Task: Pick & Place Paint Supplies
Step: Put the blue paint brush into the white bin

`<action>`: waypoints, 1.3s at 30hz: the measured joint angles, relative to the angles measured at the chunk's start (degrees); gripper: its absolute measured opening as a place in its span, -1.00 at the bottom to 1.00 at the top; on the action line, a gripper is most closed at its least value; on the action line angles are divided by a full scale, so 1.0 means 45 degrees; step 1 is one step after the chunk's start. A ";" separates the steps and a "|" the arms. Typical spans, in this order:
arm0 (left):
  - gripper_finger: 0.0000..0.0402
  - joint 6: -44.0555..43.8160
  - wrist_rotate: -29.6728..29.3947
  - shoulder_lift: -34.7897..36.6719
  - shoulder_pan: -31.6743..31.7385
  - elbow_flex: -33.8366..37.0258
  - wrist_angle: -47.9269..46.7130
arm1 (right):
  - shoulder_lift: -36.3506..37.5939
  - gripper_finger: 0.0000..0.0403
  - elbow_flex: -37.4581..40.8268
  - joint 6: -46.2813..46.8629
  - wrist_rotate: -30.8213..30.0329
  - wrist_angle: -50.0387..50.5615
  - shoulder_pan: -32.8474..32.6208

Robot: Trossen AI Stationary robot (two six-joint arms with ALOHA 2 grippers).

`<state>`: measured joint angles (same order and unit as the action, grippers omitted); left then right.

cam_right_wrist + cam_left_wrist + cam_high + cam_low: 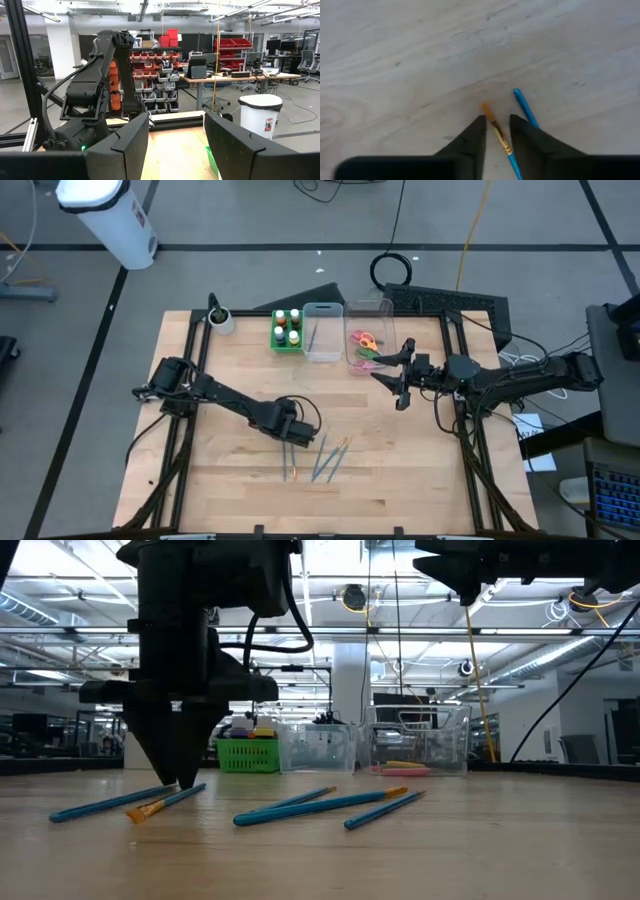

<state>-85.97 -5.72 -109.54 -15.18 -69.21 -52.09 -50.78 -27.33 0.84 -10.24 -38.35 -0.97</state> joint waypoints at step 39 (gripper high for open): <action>-1.00 0.6966 -0.5134 0.2118 0.1437 -0.2221 0.0611 | 0.0005 -0.08 0.0000 0.0151 -0.0015 0.0005 0.0000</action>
<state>-54.62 -28.82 -100.00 -8.71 -79.20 -49.34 -50.76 -27.33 1.52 -10.31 -38.33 -0.97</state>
